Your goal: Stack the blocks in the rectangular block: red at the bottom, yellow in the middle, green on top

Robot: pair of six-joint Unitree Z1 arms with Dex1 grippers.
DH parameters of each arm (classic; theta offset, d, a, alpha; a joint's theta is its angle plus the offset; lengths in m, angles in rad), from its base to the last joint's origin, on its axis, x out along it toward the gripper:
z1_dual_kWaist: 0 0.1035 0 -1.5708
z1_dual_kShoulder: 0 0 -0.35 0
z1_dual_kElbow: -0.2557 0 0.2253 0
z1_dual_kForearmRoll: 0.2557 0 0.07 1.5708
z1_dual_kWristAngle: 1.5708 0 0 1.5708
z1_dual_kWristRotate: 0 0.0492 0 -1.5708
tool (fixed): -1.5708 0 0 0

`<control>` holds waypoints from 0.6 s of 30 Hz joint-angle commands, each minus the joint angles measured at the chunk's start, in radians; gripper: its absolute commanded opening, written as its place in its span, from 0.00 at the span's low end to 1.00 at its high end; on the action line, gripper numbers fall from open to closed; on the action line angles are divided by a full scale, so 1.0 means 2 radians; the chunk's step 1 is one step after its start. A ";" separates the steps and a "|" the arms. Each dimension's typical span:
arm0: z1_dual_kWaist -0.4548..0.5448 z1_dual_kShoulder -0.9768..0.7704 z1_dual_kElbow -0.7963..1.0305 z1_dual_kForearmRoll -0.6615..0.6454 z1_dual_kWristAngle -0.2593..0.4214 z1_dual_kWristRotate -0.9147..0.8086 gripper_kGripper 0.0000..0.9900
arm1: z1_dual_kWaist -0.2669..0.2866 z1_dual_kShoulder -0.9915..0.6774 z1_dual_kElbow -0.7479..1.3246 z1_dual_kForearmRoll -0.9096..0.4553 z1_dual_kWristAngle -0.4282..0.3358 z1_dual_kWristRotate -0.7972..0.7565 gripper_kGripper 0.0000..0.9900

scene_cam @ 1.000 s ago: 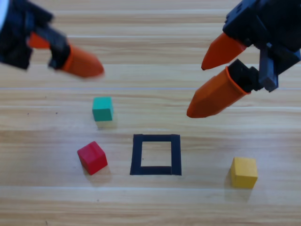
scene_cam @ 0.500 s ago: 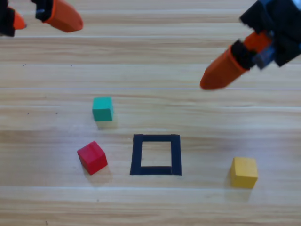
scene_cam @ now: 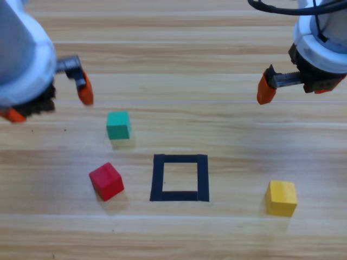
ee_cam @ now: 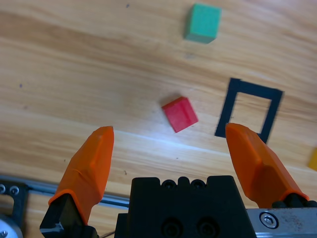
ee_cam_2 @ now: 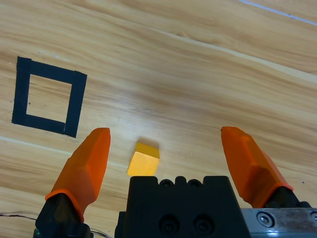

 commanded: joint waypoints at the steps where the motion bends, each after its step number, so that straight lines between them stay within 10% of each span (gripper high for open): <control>1: 0.009 0.074 -0.001 0.009 -0.025 -0.066 0.96 | -0.004 0.021 0.062 -0.021 -0.004 0.078 1.00; 18: 0.054 0.147 -0.025 0.007 -0.117 -0.219 0.96 | 0.023 0.075 0.136 -0.079 0.068 0.156 0.99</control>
